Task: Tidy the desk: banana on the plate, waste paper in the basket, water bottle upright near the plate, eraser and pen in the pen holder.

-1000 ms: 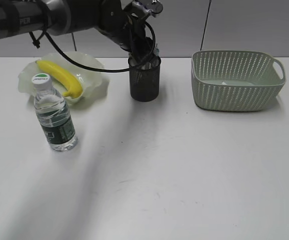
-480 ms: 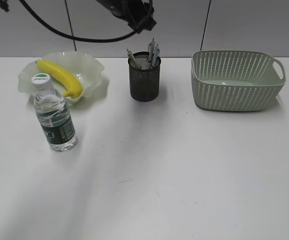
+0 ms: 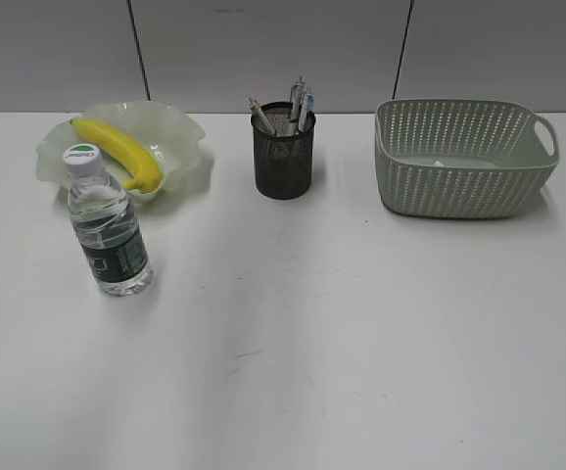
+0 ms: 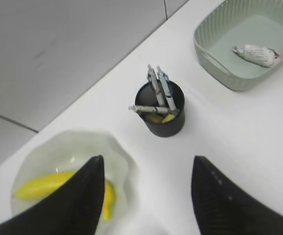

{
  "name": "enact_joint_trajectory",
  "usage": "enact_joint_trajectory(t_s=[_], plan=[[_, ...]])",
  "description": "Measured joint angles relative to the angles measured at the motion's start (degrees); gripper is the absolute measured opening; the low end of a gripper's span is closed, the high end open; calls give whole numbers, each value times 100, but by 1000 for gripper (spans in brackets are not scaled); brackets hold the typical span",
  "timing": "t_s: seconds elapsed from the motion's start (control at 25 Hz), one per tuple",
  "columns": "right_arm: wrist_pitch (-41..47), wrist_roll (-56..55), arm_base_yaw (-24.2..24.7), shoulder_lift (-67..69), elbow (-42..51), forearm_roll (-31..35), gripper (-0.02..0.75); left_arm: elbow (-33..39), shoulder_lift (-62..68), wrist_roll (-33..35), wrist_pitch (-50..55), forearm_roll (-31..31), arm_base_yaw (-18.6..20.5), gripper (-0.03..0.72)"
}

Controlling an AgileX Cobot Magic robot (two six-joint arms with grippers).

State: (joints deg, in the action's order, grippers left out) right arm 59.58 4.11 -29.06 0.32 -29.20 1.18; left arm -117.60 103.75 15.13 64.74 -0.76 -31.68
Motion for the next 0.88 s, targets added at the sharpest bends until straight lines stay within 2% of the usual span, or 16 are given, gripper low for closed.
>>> enact_joint_trajectory(t_s=[0.16, 0.36, 0.52, 0.88], plan=[[0, 0, 0, 0, 0, 0, 330, 138, -721, -877, 453, 162, 0, 422], [-5, -7, 0, 0, 0, -5, 330, 860, -1774, -1144, 484, 446, -7, 392], [-5, -91, 0, 0, 0, -5, 330, 2017, -2759, -1200, 490, 383, -7, 388], [-5, -197, 0, 0, 0, -5, 330, 5275, -5783, -1218, 527, 383, -7, 385]])
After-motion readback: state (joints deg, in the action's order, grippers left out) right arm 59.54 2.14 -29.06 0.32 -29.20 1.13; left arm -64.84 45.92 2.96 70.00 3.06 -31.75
